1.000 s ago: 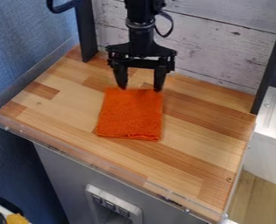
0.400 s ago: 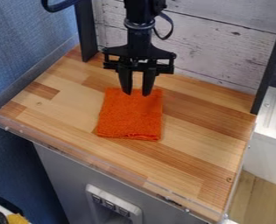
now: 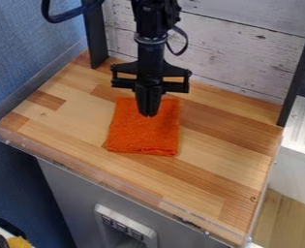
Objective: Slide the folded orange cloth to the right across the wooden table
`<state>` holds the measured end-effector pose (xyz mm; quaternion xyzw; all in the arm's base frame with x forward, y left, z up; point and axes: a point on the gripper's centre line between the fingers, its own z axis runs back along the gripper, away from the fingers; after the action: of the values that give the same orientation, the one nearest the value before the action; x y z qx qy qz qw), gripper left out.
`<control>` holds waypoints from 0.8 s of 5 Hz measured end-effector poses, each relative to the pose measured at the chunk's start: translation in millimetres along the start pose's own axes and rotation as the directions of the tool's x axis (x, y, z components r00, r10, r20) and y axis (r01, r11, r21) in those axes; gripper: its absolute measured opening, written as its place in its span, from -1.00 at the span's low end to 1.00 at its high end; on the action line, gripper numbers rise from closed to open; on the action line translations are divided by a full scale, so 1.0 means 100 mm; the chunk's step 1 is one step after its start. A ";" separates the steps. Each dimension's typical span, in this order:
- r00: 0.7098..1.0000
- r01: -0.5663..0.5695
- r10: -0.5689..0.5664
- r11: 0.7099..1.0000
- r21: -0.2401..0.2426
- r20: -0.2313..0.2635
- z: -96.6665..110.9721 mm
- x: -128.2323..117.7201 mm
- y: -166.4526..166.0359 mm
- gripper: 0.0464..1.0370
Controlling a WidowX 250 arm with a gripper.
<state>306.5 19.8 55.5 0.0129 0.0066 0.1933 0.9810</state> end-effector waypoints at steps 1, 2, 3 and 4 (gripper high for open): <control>1.000 -0.006 0.006 1.000 -0.002 -0.017 -0.06 -0.05 0.06 -0.98; 1.000 -0.005 0.004 1.000 -0.013 -0.021 -0.10 -0.06 0.08 -0.98; 1.000 -0.003 0.003 1.000 -0.031 -0.003 -0.11 -0.03 0.06 -0.98; 1.000 -0.014 0.013 0.999 -0.035 -0.014 -0.22 -0.01 0.04 -0.98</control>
<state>303.3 23.5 33.2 -0.0057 0.0099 0.2000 0.9797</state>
